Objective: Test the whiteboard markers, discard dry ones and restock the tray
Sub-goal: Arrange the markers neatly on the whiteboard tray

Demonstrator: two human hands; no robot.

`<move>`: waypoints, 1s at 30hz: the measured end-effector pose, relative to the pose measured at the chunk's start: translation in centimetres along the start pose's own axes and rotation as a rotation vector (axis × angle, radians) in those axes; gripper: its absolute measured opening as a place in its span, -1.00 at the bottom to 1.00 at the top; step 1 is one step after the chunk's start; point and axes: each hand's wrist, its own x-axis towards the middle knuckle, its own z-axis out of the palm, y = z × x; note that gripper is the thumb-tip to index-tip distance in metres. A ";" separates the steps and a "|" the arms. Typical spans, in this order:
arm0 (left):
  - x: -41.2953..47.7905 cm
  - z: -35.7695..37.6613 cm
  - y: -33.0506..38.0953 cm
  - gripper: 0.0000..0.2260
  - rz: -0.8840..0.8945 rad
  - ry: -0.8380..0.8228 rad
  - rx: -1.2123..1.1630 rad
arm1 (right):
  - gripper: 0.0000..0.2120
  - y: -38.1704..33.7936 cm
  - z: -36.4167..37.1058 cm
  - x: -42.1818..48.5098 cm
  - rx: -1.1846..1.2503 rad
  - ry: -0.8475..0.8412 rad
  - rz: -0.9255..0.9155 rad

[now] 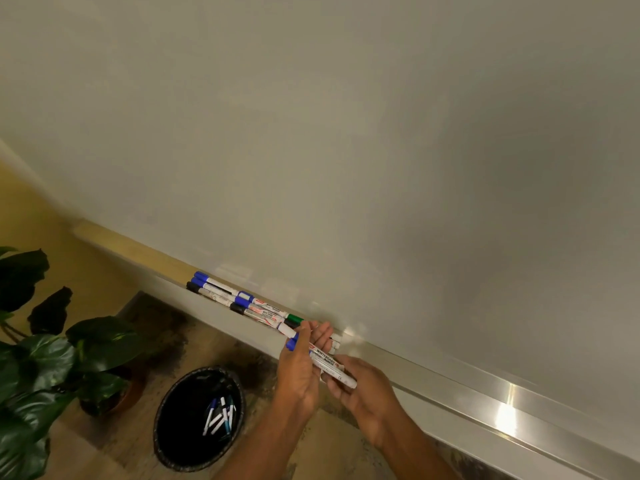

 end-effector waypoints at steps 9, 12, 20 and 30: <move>-1.0 0.3 -1.6 -0.66 0.047 -0.046 0.347 | -0.87 -1.7 -2.9 0.0 -0.060 0.123 -0.167; -1.1 -0.3 -2.1 -0.47 0.152 -0.004 0.623 | -0.85 -2.7 -4.9 0.2 -0.146 0.211 -0.304; 0.2 -5.0 -4.9 -0.45 0.604 -0.362 1.624 | -0.86 -2.7 -10.3 2.9 -0.402 0.419 -0.461; 1.2 -3.7 -8.4 -0.33 0.577 -0.665 2.135 | -0.88 -0.8 -11.0 6.6 -0.729 0.439 -0.475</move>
